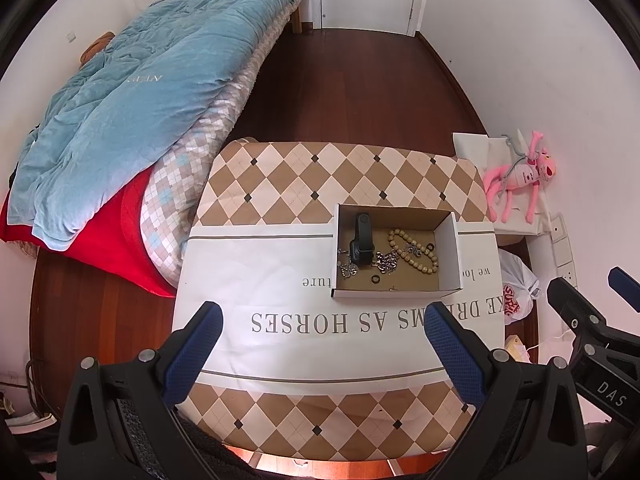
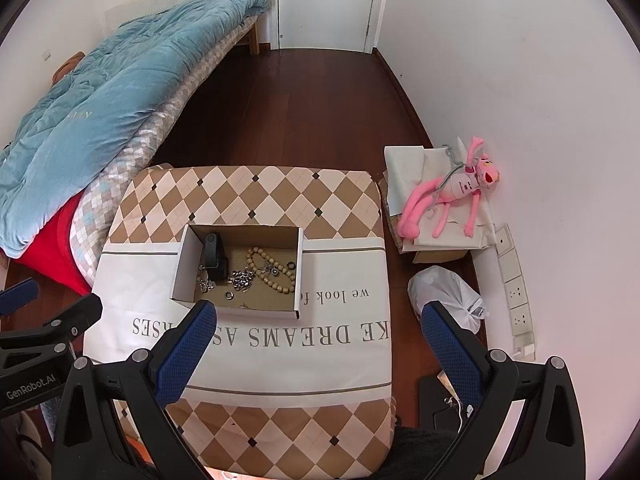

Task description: Organize jewelry

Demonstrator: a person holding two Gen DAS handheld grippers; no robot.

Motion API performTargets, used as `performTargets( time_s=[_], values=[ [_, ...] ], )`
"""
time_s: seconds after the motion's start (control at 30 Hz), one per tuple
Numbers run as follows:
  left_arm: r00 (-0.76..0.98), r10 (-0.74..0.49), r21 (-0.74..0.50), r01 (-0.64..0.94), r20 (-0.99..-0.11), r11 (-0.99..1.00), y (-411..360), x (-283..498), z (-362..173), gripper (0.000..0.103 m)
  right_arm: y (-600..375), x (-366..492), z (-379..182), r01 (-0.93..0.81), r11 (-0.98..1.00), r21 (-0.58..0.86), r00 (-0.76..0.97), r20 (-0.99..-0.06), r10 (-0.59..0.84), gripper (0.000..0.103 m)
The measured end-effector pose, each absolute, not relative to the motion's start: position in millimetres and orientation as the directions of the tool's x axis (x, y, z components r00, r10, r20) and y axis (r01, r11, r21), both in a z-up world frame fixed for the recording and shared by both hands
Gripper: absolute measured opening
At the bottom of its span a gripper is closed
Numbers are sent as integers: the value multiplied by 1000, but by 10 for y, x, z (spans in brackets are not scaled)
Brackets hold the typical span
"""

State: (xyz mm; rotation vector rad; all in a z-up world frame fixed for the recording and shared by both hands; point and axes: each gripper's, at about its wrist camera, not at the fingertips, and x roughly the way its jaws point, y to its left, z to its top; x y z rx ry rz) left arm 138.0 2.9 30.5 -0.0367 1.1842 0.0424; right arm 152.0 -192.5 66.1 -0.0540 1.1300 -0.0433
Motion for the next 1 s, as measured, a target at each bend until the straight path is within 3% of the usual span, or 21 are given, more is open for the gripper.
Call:
performTargets(
  time_s=[1.0],
  values=[
    [393, 23, -2, -64, -919, 998, 73, 1353, 396, 103, -1834, 1492, 773, -17, 998, -61, 437, -898, -47, 103]
  ],
)
